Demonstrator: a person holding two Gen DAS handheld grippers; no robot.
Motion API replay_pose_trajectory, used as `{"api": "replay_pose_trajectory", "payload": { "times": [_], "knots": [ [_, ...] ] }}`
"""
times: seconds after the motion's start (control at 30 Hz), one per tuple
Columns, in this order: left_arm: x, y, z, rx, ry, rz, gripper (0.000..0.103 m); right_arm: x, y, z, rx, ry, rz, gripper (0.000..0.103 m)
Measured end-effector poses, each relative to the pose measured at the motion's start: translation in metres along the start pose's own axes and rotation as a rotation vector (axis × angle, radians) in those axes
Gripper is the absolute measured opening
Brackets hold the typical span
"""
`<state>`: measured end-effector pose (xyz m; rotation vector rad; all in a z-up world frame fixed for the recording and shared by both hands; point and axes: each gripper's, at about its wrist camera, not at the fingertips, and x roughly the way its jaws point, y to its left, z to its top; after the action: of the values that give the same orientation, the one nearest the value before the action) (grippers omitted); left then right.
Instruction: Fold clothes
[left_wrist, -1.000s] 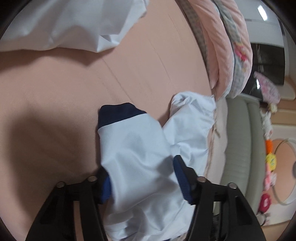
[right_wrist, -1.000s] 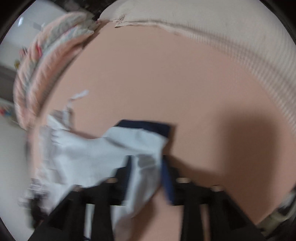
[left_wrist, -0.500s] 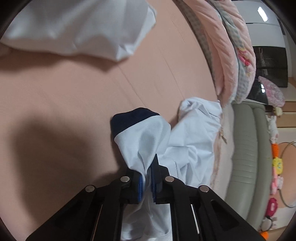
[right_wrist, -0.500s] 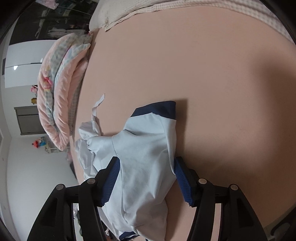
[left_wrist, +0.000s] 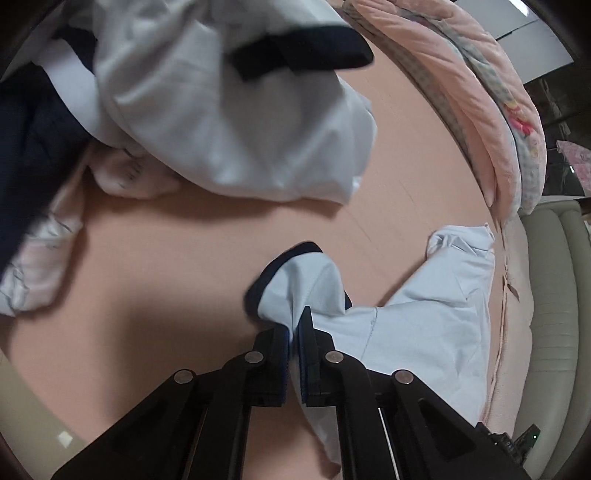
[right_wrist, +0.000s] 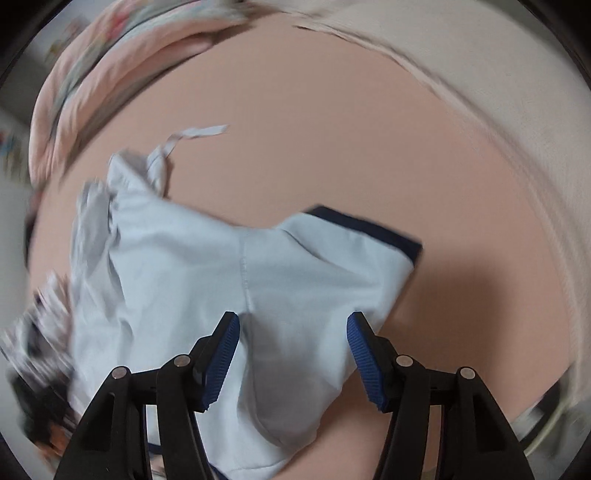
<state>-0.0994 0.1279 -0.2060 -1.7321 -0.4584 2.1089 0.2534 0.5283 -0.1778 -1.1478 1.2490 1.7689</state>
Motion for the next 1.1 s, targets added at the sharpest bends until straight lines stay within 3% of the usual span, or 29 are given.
{"api": "replay_pose_trajectory", "payload": {
  "times": [0.1, 0.23, 0.37, 0.47, 0.73, 0.97, 1.1],
  "knots": [
    [-0.001, 0.009, 0.002, -0.022, 0.021, -0.022, 0.003, 0.004, -0.036, -0.003, 0.197, 0.022, 0.158, 0.06],
    [0.001, 0.009, -0.001, -0.008, 0.011, 0.002, 0.003, 0.001, -0.068, -0.008, 0.331, 0.012, 0.284, 0.06],
    [-0.002, 0.004, -0.002, 0.013, 0.003, 0.039, 0.003, 0.007, -0.072, -0.011, 0.347, 0.032, 0.335, 0.06],
    [-0.006, 0.008, 0.001, -0.004, 0.011, 0.022, 0.003, 0.011, -0.07, -0.013, 0.352, 0.055, 0.357, 0.06],
    [-0.013, 0.045, 0.009, -0.195, 0.06, -0.155, 0.004, 0.013, -0.076, -0.029, 0.368, 0.098, 0.388, 0.06],
    [-0.029, 0.052, 0.007, -0.089, 0.036, -0.103, 0.004, 0.023, -0.072, -0.03, 0.38, 0.1, 0.427, 0.06],
    [-0.022, 0.063, 0.003, -0.135, 0.081, -0.211, 0.011, 0.037, -0.058, -0.023, 0.364, 0.101, 0.478, 0.06]
  ]
}}
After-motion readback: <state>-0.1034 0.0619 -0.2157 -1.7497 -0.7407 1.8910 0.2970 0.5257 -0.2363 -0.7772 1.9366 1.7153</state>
